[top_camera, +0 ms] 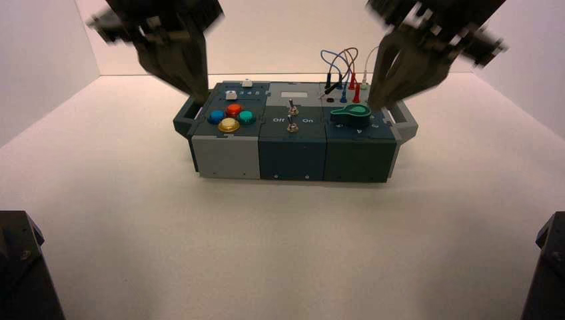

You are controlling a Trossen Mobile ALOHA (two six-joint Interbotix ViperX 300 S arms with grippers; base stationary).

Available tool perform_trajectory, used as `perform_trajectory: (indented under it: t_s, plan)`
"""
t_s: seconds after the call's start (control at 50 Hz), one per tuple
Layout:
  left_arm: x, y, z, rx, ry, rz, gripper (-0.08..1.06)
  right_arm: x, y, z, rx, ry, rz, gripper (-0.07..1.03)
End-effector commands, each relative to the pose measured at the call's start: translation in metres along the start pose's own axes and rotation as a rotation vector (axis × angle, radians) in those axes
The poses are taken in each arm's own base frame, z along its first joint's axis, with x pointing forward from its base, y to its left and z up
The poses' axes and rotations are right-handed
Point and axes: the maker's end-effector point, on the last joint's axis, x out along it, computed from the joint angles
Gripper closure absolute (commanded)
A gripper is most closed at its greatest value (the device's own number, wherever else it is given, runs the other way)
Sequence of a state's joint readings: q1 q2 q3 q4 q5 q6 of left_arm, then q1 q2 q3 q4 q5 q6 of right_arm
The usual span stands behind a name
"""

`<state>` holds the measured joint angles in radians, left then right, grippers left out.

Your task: Move the box away.

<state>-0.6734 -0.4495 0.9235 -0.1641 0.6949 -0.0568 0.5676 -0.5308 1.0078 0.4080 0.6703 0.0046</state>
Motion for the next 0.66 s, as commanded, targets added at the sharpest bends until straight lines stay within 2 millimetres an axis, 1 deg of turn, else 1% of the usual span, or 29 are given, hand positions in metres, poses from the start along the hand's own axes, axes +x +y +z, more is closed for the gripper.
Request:
perform_trajectory:
  t_s: [0.02,0.06,0.12,0.2,0.32,0.5,0.66]
  plan:
    - [-0.031,-0.005,0.012,0.001,-0.112,-0.021,1.01,-0.025,0.009,0.009,-0.028,-0.108,0.035,0.99]
    - [-0.042,-0.006,0.015,0.003,-0.155,-0.029,1.01,-0.029,0.010,0.008,-0.033,-0.126,0.041,0.99]
    - [-0.052,-0.008,0.015,0.010,-0.196,-0.036,1.01,-0.036,0.011,0.006,-0.041,-0.155,0.052,0.99]
    - [-0.061,-0.008,0.014,0.010,-0.234,-0.042,1.01,-0.041,0.011,0.003,-0.048,-0.175,0.058,0.99]
    - [-0.062,-0.005,0.008,0.009,-0.243,-0.038,1.01,-0.044,0.010,0.000,-0.066,-0.194,0.055,0.99]
    - [-0.056,0.006,-0.001,0.007,-0.235,-0.003,1.01,-0.047,0.005,-0.004,-0.098,-0.210,0.034,0.99]
    - [-0.052,0.012,-0.005,-0.009,-0.223,0.012,1.01,-0.050,0.006,-0.004,-0.100,-0.225,0.039,0.99]
